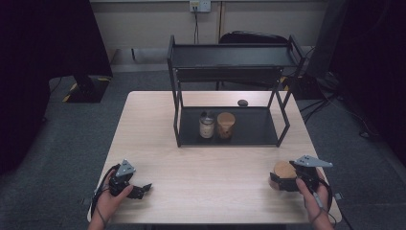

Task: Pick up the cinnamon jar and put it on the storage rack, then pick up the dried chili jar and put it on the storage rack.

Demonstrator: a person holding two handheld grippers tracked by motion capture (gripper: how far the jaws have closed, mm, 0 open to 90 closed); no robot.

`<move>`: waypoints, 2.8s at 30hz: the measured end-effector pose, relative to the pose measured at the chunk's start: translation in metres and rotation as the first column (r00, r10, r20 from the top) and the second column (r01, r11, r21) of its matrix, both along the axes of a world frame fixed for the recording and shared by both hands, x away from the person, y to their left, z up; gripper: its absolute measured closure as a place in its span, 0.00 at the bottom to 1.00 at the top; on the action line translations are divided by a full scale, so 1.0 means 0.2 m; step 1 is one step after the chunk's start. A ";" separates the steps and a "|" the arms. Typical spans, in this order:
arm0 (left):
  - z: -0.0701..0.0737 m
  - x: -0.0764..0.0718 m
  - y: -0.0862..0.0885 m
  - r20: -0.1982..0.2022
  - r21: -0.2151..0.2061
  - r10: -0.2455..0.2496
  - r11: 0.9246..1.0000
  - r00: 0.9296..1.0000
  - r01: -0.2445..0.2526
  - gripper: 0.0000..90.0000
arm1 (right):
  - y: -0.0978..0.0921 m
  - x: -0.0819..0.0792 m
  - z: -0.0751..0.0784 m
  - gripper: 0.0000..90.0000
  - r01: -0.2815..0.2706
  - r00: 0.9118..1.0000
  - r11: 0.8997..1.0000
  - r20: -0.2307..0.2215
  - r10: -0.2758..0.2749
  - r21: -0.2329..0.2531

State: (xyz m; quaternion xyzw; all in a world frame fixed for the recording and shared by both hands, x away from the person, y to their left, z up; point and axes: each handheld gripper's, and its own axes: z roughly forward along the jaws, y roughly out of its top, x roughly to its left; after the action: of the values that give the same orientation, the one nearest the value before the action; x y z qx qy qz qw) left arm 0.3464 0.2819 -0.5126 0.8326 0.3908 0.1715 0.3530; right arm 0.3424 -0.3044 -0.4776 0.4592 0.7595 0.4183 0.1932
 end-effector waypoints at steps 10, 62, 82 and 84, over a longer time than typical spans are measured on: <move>0.00 0.00 0.00 0.000 0.000 -0.001 1.000 1.000 0.001 0.00 | -0.02 -0.01 -0.03 0.01 -0.003 1.000 1.000 0.001 0.003 0.015; 0.00 -0.01 0.00 0.000 0.001 -0.008 1.000 1.000 0.008 0.00 | -0.03 -0.04 -0.14 0.02 -0.084 0.996 0.991 -0.003 0.084 -0.106; 0.00 -0.01 0.00 0.000 0.001 -0.009 1.000 1.000 0.009 0.00 | -0.02 -0.04 -0.14 0.05 -0.090 0.996 0.990 0.014 0.092 -0.106; 0.00 -0.01 0.00 0.000 0.001 -0.009 1.000 1.000 0.009 0.00 | -0.02 -0.04 -0.14 0.08 -0.092 0.995 0.991 0.017 0.094 -0.096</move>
State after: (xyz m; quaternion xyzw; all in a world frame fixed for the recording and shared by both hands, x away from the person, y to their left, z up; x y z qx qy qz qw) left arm 0.3446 0.2828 -0.5125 0.8345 0.3869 0.1702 0.3534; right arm 0.3346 -0.3091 -0.5051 0.4093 0.7969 0.3951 0.2031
